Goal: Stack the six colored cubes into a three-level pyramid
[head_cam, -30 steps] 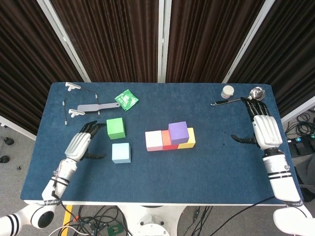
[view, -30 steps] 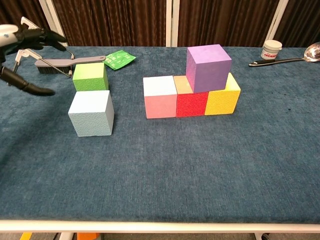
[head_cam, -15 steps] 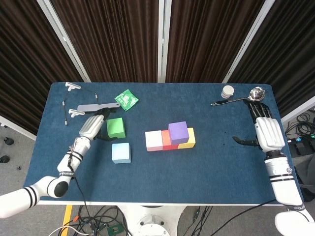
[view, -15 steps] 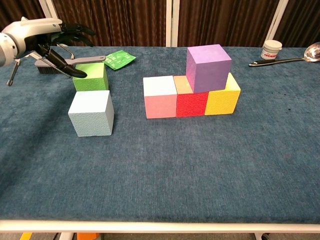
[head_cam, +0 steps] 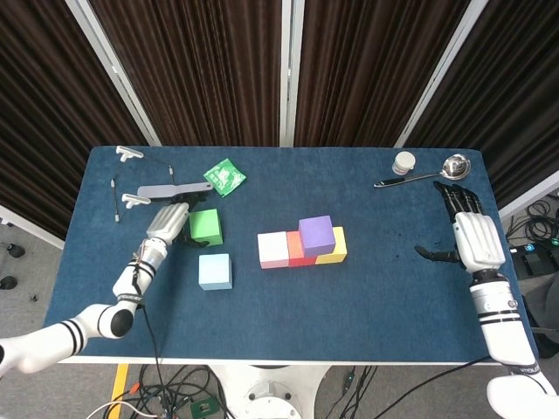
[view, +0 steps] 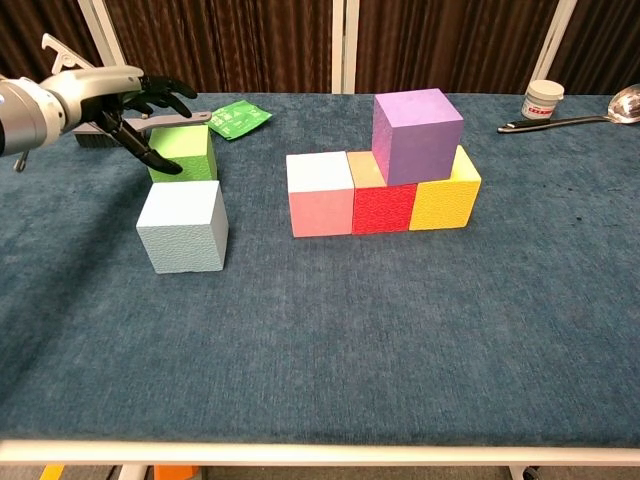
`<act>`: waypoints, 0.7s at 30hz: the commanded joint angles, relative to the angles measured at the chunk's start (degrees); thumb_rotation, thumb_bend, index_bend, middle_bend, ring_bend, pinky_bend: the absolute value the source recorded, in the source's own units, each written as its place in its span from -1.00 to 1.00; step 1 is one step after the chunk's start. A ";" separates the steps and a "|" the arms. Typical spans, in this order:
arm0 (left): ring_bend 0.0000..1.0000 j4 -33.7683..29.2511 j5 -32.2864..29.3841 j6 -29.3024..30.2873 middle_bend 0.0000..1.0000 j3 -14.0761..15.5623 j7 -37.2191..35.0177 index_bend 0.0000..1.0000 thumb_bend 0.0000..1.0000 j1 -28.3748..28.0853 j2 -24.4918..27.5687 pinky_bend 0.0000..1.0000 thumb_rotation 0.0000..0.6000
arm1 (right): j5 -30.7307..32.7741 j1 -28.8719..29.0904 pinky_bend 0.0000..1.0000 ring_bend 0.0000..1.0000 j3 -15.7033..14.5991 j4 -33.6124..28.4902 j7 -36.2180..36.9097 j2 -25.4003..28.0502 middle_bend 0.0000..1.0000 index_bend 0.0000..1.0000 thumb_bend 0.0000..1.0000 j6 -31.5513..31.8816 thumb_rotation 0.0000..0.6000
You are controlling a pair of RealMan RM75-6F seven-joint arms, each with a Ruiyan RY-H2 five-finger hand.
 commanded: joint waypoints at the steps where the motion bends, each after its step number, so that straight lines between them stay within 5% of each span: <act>1: -1.00 2.04 -0.25 -0.28 -0.67 0.51 0.07 -0.80 -0.73 -0.72 -1.47 -0.95 1.00 | -0.10 -0.22 -1.00 -1.00 0.38 0.61 0.91 -0.29 -0.84 -1.00 -1.00 -0.43 1.00; 11: -0.94 6.08 2.08 0.99 -0.23 0.35 -2.76 -0.64 -0.43 -1.26 -3.84 -0.92 1.00 | -1.09 -1.55 -1.00 -1.00 0.65 2.64 3.51 -0.84 -0.83 -1.00 -1.00 -1.05 1.00; 21: -0.90 -1.27 3.69 5.18 -0.08 -0.91 -1.29 -0.63 -0.42 -0.81 0.26 -0.92 1.00 | -2.29 -2.58 -1.00 -1.00 1.24 2.94 5.31 -0.73 -0.83 -1.00 -1.00 -1.07 1.00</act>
